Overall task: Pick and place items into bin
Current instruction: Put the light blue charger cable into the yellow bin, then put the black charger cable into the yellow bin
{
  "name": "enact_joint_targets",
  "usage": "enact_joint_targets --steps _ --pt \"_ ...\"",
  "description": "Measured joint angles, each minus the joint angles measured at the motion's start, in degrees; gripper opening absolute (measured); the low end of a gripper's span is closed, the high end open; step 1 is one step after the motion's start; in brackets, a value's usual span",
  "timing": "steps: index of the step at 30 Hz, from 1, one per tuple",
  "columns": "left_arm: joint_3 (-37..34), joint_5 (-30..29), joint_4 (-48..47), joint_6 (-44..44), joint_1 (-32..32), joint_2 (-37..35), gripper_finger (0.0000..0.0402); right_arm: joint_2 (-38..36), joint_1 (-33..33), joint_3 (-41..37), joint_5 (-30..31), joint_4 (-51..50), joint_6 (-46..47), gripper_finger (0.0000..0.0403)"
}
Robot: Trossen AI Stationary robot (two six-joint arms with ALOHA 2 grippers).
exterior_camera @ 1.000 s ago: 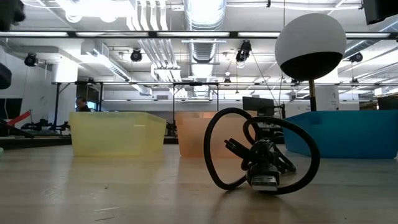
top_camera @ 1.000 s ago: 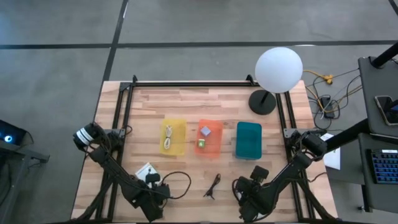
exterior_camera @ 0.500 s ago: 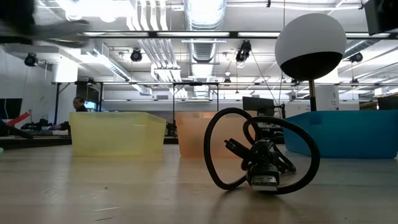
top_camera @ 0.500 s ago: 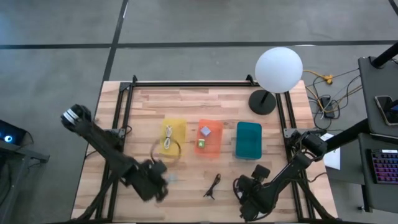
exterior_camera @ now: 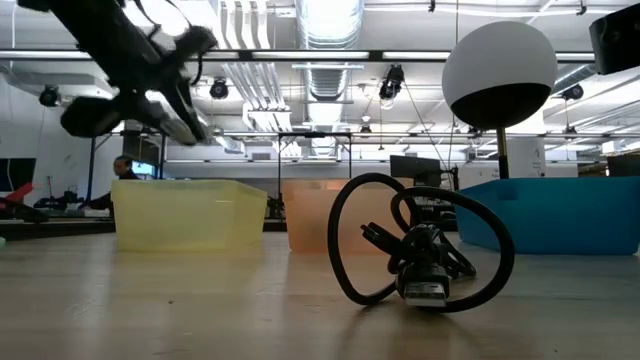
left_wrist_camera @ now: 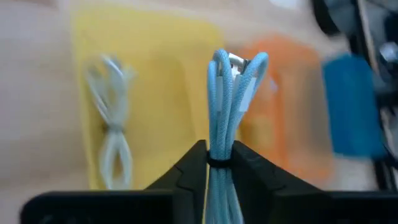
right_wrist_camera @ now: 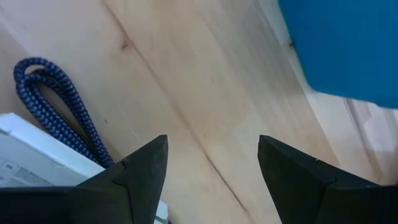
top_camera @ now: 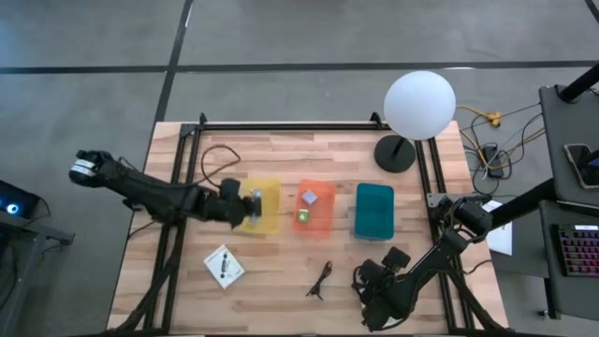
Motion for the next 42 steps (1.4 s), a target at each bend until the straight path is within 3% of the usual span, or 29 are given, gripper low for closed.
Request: enact_joint_targets --steps 5,11,15,18,20,23,28,37,39,42 --pt "-0.5 3.9 1.1 0.7 4.5 2.0 0.0136 0.0 0.6 0.0 -0.1 0.1 3.4 0.0235" --pt "1.4 5.7 2.3 9.8 4.5 1.7 0.0205 0.0 0.8 0.0 -0.3 0.1 4.1 0.0235" --pt "4.2 9.3 7.9 28.6 1.6 -0.7 0.0216 -0.1 0.8 0.6 0.8 0.1 -0.9 0.0235" --pt "6.0 17.9 10.6 46.0 -2.4 -1.3 0.0217 -0.2 0.7 2.0 3.9 0.4 -10.8 0.0235" --pt "6.4 22.9 11.1 51.5 -5.3 -1.3 0.0218 -0.2 0.2 3.1 6.2 0.8 -19.2 0.0235" --pt "5.8 25.6 11.5 50.0 -9.0 -0.7 0.0218 -0.3 -1.8 4.0 7.3 3.7 -34.2 0.0235" --pt "4.8 25.6 11.7 38.5 -12.2 1.3 0.0218 -0.3 -6.9 4.3 2.6 14.7 -57.3 0.0235" --pt "4.8 21.8 18.9 35.7 -20.3 1.8 0.0218 -0.2 -13.8 7.2 2.7 23.6 -81.3 0.0235" --pt "4.8 20.7 20.5 35.7 -21.8 1.8 0.0218 -0.2 -14.5 7.4 0.3 25.2 -86.0 0.0235" --pt "4.8 19.0 21.4 35.7 -23.3 1.8 0.0218 0.1 -15.7 7.2 -8.8 28.4 -92.4 0.0235"
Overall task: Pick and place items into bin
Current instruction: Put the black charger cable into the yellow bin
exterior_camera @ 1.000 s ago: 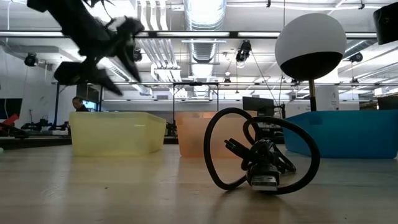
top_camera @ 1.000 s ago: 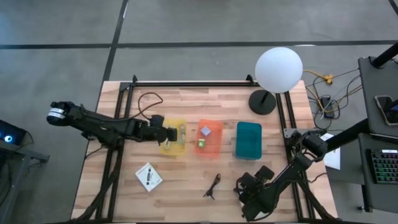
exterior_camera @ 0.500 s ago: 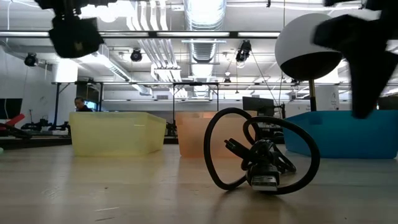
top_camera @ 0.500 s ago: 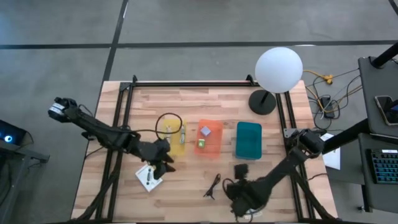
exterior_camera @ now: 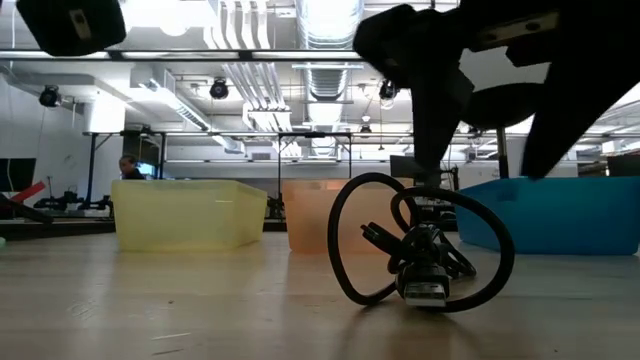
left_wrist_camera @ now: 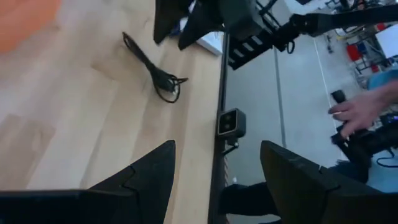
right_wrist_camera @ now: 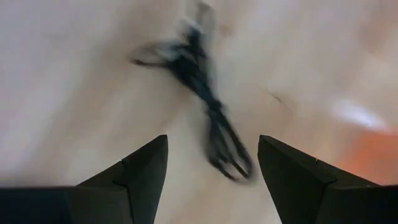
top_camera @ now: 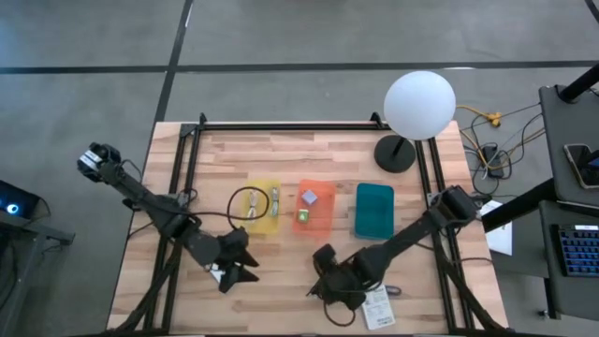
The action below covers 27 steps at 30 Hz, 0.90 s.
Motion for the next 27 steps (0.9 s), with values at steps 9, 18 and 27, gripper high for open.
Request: enact_joint_targets --steps 9,18,27 --pt "-0.1 -7.4 2.6 0.0 -0.7 0.0 0.0219 0.6 -3.7 -1.4 -1.4 6.5 -3.8 0.0235" --pt "-0.6 -8.4 2.4 0.0 -0.7 0.0 0.0219 4.3 -4.5 -1.5 -5.1 7.1 -3.6 0.0233" --pt "-0.8 -8.4 2.3 0.1 -0.7 0.0 0.0219 5.8 -4.4 -1.5 -5.0 5.5 1.0 0.0223"
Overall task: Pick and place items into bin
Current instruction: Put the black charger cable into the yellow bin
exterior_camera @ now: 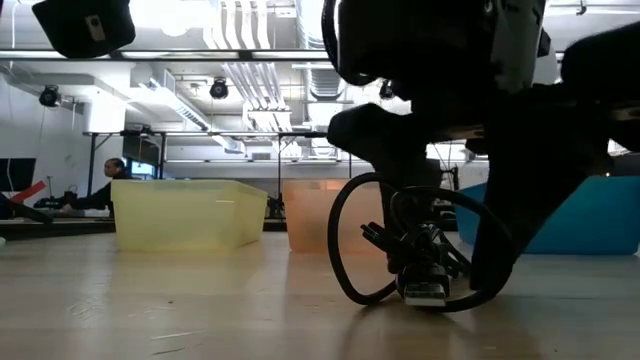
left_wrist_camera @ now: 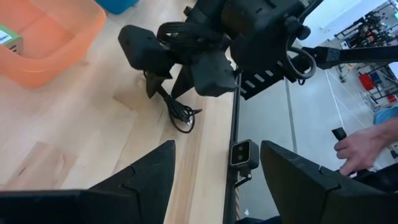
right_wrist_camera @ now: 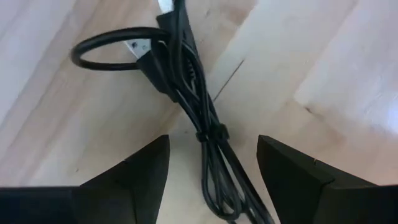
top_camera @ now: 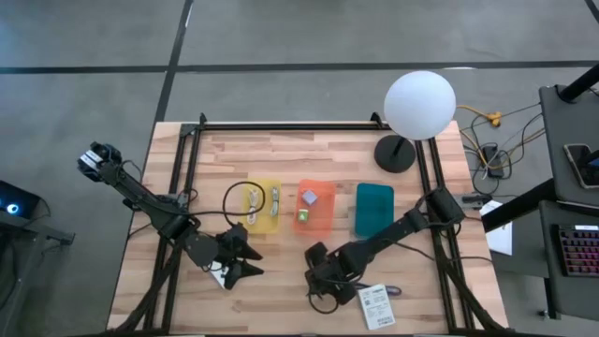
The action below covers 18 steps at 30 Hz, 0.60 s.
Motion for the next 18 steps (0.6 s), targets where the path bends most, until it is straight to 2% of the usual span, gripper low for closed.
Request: enact_joint_targets --steps 4,18 --pt "-0.1 0.0 0.0 0.0 0.0 0.0 0.0219 -0.6 0.0 0.9 0.0 -0.3 3.2 0.0215" --pt "-0.2 0.0 0.0 0.0 0.0 0.0 0.0219 0.9 0.2 1.7 0.0 0.6 -0.5 0.0213"
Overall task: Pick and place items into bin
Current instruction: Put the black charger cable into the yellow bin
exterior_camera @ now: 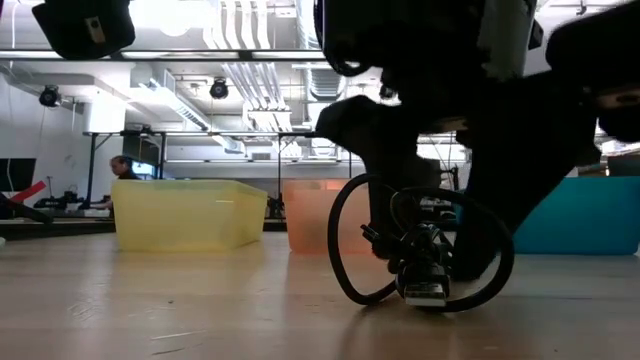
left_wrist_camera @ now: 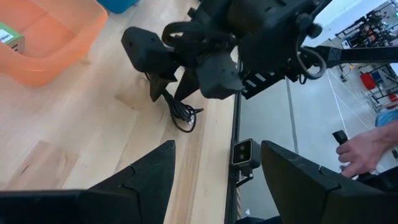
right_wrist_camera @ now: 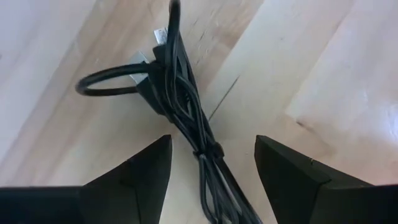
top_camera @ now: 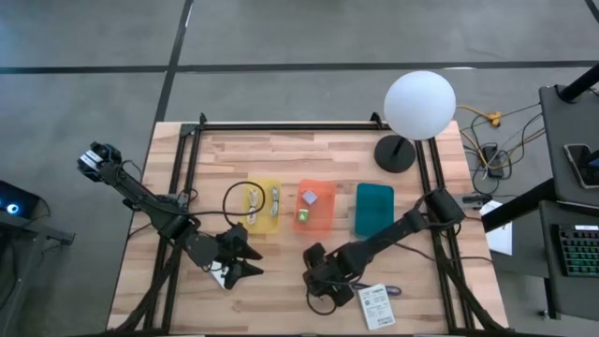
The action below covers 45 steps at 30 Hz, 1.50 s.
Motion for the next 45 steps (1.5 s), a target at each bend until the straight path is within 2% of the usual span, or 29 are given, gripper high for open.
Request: enact_joint_targets --steps 5,12,17,21,25,29,33,40,45 --pt "0.0 0.0 0.0 0.0 0.0 0.0 0.0219 0.7 0.0 0.0 -0.4 -0.2 0.1 0.0184" --pt "0.0 0.0 0.0 0.0 0.0 0.0 0.0219 0.7 -0.5 1.2 -0.2 -0.1 4.8 0.0085" --pt "0.0 0.0 0.0 0.0 0.0 0.0 0.0219 0.7 -2.1 1.8 -0.2 0.5 15.3 0.0024" --pt "0.0 -1.2 -0.2 0.0 -0.1 -0.7 0.0219 -1.0 -4.6 1.9 0.1 7.3 25.9 0.0024" --pt "0.1 -7.1 -0.3 0.3 -1.0 -4.4 0.0219 -3.9 -6.9 2.1 2.8 15.0 33.9 0.0024" --pt "0.8 -13.0 -0.1 4.6 -2.7 -10.3 0.0219 -5.6 -10.0 2.1 8.3 19.8 42.8 0.0024" --pt "1.1 -16.8 -0.2 10.8 -4.3 -15.6 0.0218 -5.5 -14.7 2.1 9.3 27.3 52.3 0.0024" --pt "1.1 -17.9 -0.1 16.9 -4.6 -22.0 0.0219 -3.7 -21.2 2.1 9.0 37.3 58.7 0.0027" --pt "0.8 -17.9 -0.2 19.6 -4.6 -23.6 0.0219 -1.3 -24.0 2.0 8.4 37.4 63.8 0.0068"
